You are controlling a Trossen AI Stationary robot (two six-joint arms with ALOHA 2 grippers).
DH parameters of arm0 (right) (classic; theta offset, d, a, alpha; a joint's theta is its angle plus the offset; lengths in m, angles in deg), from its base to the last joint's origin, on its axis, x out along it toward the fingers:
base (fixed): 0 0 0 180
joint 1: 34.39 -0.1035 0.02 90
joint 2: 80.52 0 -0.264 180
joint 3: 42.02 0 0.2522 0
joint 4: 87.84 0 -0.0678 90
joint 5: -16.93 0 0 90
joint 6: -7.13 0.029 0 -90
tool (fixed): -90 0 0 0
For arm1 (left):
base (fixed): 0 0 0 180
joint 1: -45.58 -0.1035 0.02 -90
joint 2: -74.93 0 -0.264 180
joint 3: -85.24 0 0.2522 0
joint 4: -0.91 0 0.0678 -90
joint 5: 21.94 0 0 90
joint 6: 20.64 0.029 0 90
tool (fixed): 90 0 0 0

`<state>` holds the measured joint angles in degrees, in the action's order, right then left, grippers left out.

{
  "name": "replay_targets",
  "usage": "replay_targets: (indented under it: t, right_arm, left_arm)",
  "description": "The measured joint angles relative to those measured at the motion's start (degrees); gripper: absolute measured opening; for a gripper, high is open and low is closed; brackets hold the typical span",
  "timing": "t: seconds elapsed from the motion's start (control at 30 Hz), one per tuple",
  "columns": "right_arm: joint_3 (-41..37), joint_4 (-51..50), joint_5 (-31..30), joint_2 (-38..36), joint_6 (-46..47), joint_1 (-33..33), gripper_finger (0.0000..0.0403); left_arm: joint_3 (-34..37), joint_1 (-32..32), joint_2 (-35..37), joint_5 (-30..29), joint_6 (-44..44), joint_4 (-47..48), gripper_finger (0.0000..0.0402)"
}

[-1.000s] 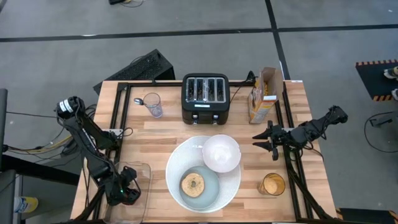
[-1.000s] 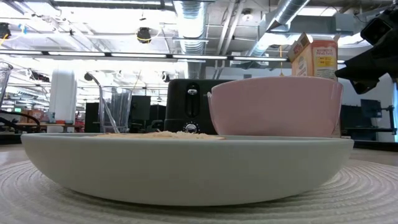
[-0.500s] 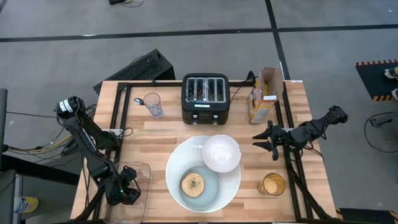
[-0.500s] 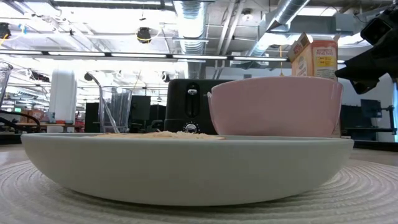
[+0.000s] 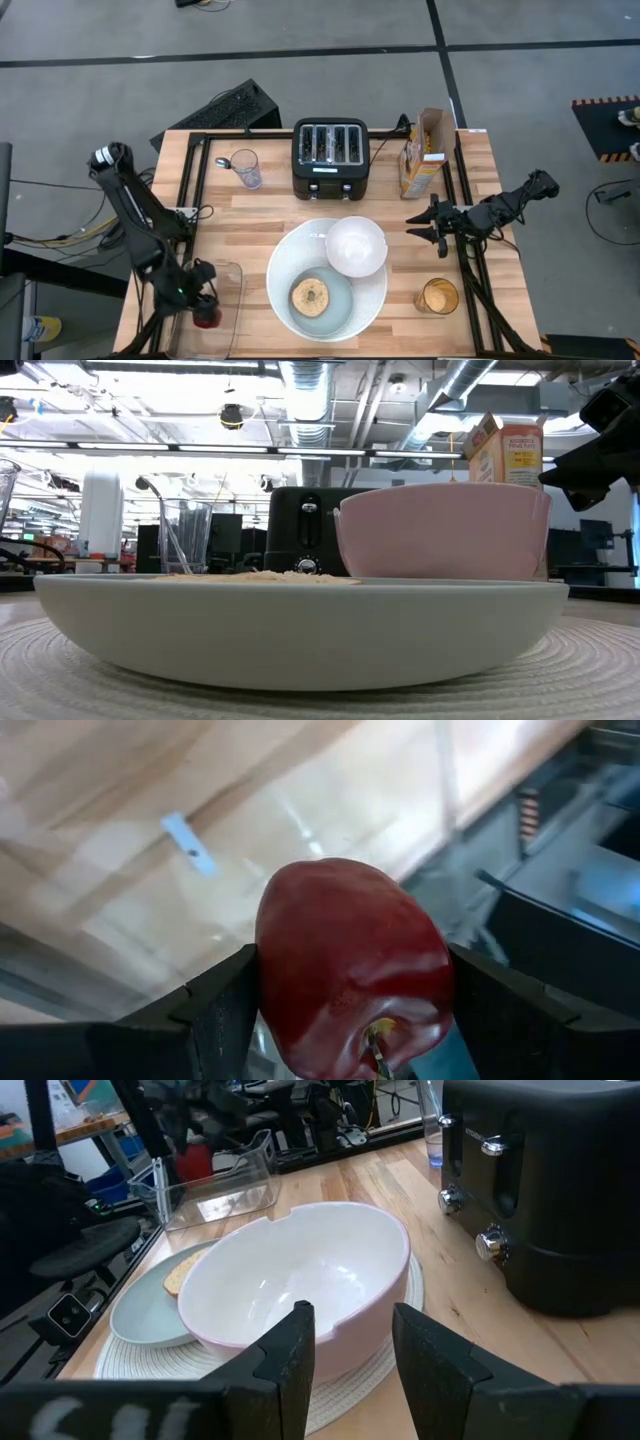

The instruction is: Arrange a breakfast setting

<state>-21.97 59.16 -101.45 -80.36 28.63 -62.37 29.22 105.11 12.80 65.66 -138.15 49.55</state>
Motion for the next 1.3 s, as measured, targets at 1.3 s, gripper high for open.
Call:
replay_targets:
  t: [1.3]
  right_arm:
    - [0.0,0.0,0.0,0.0,0.0,0.0,0.0159]
  left_arm:
    - [-0.1,-16.3,20.3,-40.1,40.0,-5.3,0.0277]
